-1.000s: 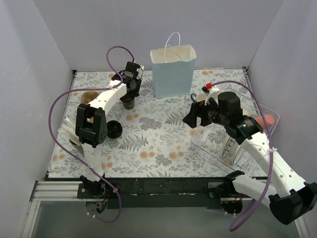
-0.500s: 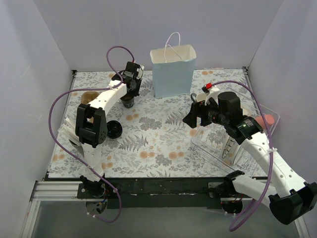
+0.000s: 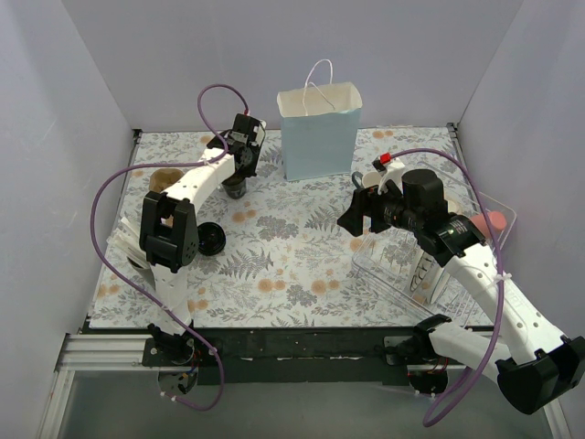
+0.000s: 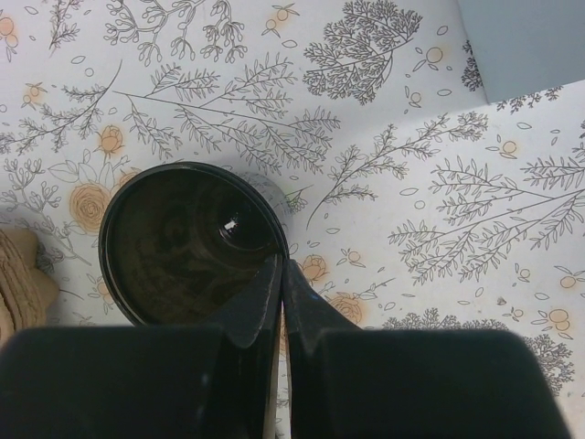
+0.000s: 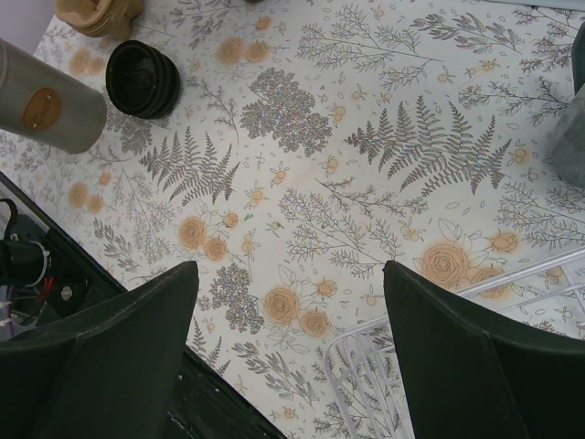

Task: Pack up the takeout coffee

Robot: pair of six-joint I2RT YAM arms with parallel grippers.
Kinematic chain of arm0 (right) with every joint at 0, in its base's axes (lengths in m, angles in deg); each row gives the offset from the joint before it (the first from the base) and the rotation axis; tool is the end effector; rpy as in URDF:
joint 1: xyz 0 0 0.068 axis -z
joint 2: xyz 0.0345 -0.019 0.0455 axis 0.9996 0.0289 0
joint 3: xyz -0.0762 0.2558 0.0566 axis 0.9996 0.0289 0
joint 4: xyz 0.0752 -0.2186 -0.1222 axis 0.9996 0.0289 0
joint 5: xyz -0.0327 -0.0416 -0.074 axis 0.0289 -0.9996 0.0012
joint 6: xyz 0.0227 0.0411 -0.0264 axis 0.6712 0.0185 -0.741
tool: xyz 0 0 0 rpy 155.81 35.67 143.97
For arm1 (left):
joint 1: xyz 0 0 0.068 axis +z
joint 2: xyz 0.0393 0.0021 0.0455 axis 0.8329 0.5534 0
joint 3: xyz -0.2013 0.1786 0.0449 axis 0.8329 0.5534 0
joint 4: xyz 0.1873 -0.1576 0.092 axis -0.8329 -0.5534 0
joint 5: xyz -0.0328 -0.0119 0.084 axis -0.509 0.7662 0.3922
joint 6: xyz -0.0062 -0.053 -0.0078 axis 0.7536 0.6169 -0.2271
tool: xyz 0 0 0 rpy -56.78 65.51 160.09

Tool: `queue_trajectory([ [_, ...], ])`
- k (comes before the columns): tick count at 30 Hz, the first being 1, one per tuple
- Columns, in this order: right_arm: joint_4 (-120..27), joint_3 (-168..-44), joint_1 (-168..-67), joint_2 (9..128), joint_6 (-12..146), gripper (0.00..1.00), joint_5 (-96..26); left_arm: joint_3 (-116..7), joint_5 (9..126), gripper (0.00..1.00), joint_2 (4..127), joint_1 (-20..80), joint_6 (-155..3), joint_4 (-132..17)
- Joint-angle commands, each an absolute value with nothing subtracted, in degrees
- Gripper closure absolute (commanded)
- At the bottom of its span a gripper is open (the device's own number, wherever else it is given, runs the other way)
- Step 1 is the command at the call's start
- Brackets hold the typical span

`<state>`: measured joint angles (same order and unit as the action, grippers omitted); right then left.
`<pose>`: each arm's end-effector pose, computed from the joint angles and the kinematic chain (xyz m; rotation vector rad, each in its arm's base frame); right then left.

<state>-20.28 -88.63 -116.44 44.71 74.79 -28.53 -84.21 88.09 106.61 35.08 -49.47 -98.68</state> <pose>0.1884 0.1102 0.3531 -0.3983 2.0414 0.7056 0.4251 -0.1577 0.2573 -0.4400 2.4528 -0.1612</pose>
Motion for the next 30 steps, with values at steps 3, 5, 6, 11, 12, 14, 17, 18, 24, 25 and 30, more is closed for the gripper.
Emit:
queue_trajectory([
  [3, -21.44, -89.67, -116.2, 43.86, 74.33, 0.11, -27.77, -86.03, 91.79, 0.98, 103.67, 34.52, -49.59, -98.66],
  [5, -21.44, -89.59, -116.2, 43.77, 74.33, 0.11, -27.77, -86.03, 91.44, 0.86, 103.94, 34.52, -49.59, -98.66],
  [6, -21.62, -89.59, -116.2, 43.68, 74.42, 0.11, -27.77, -86.12, 91.35, 0.78, 104.03, 34.52, -49.5, -98.57],
  [11, -21.26, -89.76, -116.2, 43.51, 74.24, 0.11, -27.94, -86.12, 90.65, 0.64, 104.73, 34.52, -49.32, -98.93],
  [12, -21.18, -89.76, -116.12, 43.42, 74.15, 0.11, -27.94, -86.21, 90.56, 0.64, 104.9, 34.52, -49.15, -99.01],
  [14, -21.09, -89.85, -116.2, 43.25, 74.15, 0.11, -28.03, -86.12, 90.47, 0.66, 104.99, 34.52, -49.06, -98.93],
  [17, -20.91, -89.76, -116.11, 43.33, 74.15, 0.11, -28.12, -86.12, 90.65, 0.73, 105.43, 34.52, -49.15, -98.58],
  [18, -21.0, -89.76, -116.11, 43.33, 74.07, 0.11, -28.12, -86.21, 90.73, 0.73, 105.43, 34.52, -49.15, -98.66],
  [24, -20.83, -89.94, -116.2, 43.24, 73.89, 0.11, -28.12, -86.21, 90.82, 0.76, 106.05, 34.52, -49.15, -98.84],
  [25, -20.74, -89.94, -116.12, 43.24, 73.98, 0.11, -28.12, -86.3, 90.91, 0.76, 106.05, 34.52, -49.15, -98.66],
  [30, -20.83, -89.94, -116.2, 43.33, 73.89, 0.11, -28.12, -86.3, 90.91, 0.76, 106.66, 34.52, -49.32, -98.75],
])
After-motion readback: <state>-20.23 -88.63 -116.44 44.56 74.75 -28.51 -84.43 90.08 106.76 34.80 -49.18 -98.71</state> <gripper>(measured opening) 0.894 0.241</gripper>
